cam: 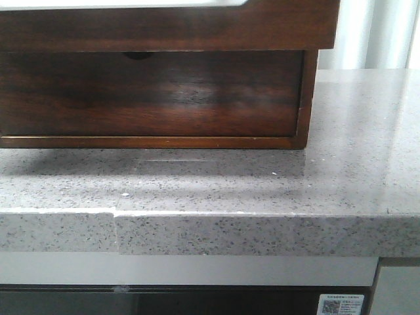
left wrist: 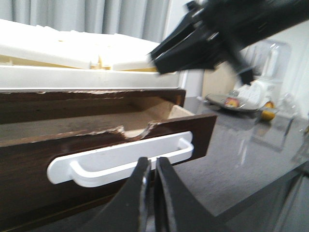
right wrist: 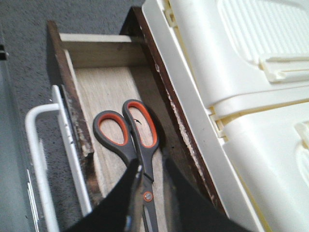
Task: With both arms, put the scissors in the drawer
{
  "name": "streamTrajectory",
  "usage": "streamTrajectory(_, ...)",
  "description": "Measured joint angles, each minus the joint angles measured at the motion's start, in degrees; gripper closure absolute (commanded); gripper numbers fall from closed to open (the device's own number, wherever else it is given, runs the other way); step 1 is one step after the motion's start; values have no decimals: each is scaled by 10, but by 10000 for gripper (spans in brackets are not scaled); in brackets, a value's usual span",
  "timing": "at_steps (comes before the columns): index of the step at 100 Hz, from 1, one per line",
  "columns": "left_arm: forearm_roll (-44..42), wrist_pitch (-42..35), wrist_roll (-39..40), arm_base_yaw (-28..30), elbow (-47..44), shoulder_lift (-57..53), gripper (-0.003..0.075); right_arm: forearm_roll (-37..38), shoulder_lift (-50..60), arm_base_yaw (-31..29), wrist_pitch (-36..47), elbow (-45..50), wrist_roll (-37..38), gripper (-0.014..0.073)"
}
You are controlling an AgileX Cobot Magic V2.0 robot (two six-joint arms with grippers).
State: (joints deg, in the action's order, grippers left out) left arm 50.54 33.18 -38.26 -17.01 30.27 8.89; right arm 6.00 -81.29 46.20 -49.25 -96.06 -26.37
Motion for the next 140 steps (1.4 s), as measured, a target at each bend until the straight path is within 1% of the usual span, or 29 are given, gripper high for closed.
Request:
streamTrajectory(10,-47,0,0,0,0,0,739,-17,63,0,-4,16,1,613)
streamTrajectory(22,-104,1,0,0,0,0,739,-21,161,0,11,78,14,613)
streamTrajectory(29,-123,1,0,0,-1,0,739,-21,231,0,36,138,18,612)
streamTrajectory(40,-134,2,0,0,-11,0,739,-17,352,0,101,261,20,613)
streamTrajectory(55,-138,2,0,0,-27,0,739,20,514,0,186,429,22,613)
streamTrajectory(62,-138,2,0,0,-33,0,739,38,578,0,204,488,22,613)
streamTrajectory(71,-138,1,0,0,-40,0,739,45,638,0,207,535,24,613)
streamTrajectory(77,-138,0,0,0,-45,0,739,47,661,0,207,554,32,613)
streamTrajectory(88,-139,-1,0,0,-48,0,739,48,670,0,208,566,42,613)
streamTrajectory(140,-139,-2,0,0,-51,0,739,51,670,0,213,567,45,613)
